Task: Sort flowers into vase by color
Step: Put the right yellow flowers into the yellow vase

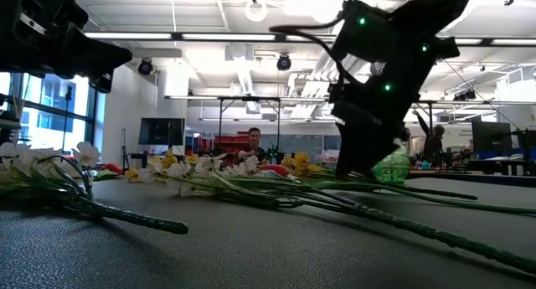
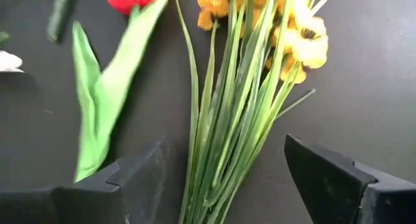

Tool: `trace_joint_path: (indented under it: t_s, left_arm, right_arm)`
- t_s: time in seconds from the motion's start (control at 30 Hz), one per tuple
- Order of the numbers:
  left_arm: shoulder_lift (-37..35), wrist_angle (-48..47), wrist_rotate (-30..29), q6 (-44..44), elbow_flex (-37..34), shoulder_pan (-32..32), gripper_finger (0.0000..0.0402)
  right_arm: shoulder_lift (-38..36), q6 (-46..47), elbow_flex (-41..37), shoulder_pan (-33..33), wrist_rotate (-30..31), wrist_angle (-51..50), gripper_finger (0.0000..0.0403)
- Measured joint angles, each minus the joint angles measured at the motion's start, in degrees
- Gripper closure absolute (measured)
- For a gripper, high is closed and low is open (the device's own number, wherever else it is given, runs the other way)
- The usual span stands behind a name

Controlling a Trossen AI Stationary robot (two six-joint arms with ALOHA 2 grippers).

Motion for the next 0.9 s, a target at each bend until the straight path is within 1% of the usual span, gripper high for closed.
trace_joint_path:
  t_s: [0.13, 0.27, 0.37, 0.43, 0.57, 0.6, 0.63, 0.73, 0.83, 0.9]
  left_arm:
    - [-0.02, -0.04, 0.02, 0.37, 0.0, 0.01, 0.0395]
    - [0.0, -0.12, 0.0, 1.35, 0.0, 0.0, 0.0395]
    - [-0.01, 0.44, 0.0, 0.96, 0.0, -0.01, 0.0395]
    - [-0.02, -0.22, 0.15, 0.94, 0.0, -0.01, 0.0395]
    - [-0.01, -0.42, 0.17, 0.86, 0.0, -0.01, 0.0395]
    - [0.0, -0.48, 0.2, 0.88, 0.0, -0.01, 0.0395]
    - [0.0, -0.5, 0.2, 0.87, 0.0, -0.01, 0.0395]
    - [0.0, -0.54, 0.2, 0.83, 0.0, -0.01, 0.0395]
    - [-0.01, -0.52, 0.21, 0.83, 0.0, -0.01, 0.0395]
    - [0.0, -0.55, 0.21, 0.83, 0.0, -0.01, 0.0395]
  right_arm:
    - [2.19, 1.01, 0.0, 0.02, -0.13, 0.57, 0.0126]
    - [3.57, 1.49, 0.22, 0.09, -0.33, 0.87, 0.0173]
    - [4.25, 1.88, 0.28, 0.09, -0.98, 0.84, 0.0226]
    - [4.3, 2.76, 0.31, 0.09, -0.84, 0.56, 0.027]
    - [2.95, 4.44, 0.08, 0.78, 1.41, -0.7, 0.0368]
    - [2.38, 5.05, 0.0, 1.31, 2.29, -1.64, 0.0385]
    - [1.56, 5.79, -0.05, 2.01, 3.6, -2.79, 0.0392]
    - [-2.61, 10.91, -0.22, 4.97, 8.59, -7.15, 0.0384]
    - [-8.75, 16.2, -0.15, 9.91, 14.84, -12.0, 0.0394]
    - [-13.59, 18.63, -0.15, 14.05, 19.54, -12.92, 0.0398]
